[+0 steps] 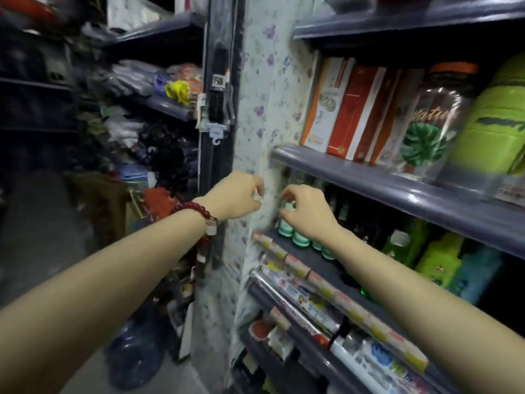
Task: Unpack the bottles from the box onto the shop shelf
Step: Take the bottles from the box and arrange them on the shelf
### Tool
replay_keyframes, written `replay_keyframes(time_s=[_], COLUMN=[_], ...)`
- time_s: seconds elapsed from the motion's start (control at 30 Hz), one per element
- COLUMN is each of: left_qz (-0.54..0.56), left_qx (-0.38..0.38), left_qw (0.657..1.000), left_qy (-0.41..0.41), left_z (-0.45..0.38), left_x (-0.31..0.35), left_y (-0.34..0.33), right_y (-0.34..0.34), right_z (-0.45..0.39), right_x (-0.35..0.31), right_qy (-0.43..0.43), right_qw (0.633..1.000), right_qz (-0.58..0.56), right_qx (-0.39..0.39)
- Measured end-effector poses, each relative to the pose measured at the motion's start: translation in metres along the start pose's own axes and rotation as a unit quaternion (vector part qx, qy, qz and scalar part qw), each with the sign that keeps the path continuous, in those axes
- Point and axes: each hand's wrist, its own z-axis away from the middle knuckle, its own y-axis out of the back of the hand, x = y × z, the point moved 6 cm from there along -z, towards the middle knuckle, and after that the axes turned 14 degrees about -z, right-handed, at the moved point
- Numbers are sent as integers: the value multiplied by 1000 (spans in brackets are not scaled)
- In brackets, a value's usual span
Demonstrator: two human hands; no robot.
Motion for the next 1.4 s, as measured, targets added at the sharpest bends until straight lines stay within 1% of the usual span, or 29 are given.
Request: replay_keyframes(time_s=[0.07, 0.17, 0.37, 0.53, 0.67, 0.73, 0.9, 0.97, 1.03, 1.23, 1.33, 1.4], left_qz=[-24, -44, -43, -28, 22, 28, 24, 27, 28, 68, 92, 134], left_qx=[-33, -59, -134, -228, -285, -314, -367, -375, -378, -375, -356, -325], left_qw=[999, 995, 979, 949, 914, 898, 869, 860, 851, 834, 821, 809], left_qy=[30, 74, 150, 217, 286, 308, 330, 346, 364, 400, 436, 472], left_z=[34, 87, 193, 289, 370, 408, 483, 509, 529, 595, 626, 644], left_x=[-29, -69, -148, -201, -224, -232, -250, -259, -267, -282, -282, -280], left_y=[-20, -48, -119, -214, -297, -339, -444, -487, -516, -644, -698, -730], right_y=[-46, -115, -257, -380, -467, -505, -592, -631, -659, -772, -818, -845], right_z=[4, 16, 62, 131, 205, 239, 306, 329, 343, 413, 450, 472], right_x=[-10, -26, -52, -48, -23, -5, 39, 58, 71, 130, 156, 169], right_qy=[-5, -7, -19, -60, -102, -124, -140, -141, -138, -115, -144, -167], right_qw=[998, 991, 971, 944, 911, 894, 873, 862, 858, 850, 844, 843], right_qz=[-17, -38, -65, -84, -105, -108, -104, -106, -113, -132, -165, -198], right_qx=[-55, -127, -230, -312, -386, -417, -456, -475, -482, -497, -489, -472])
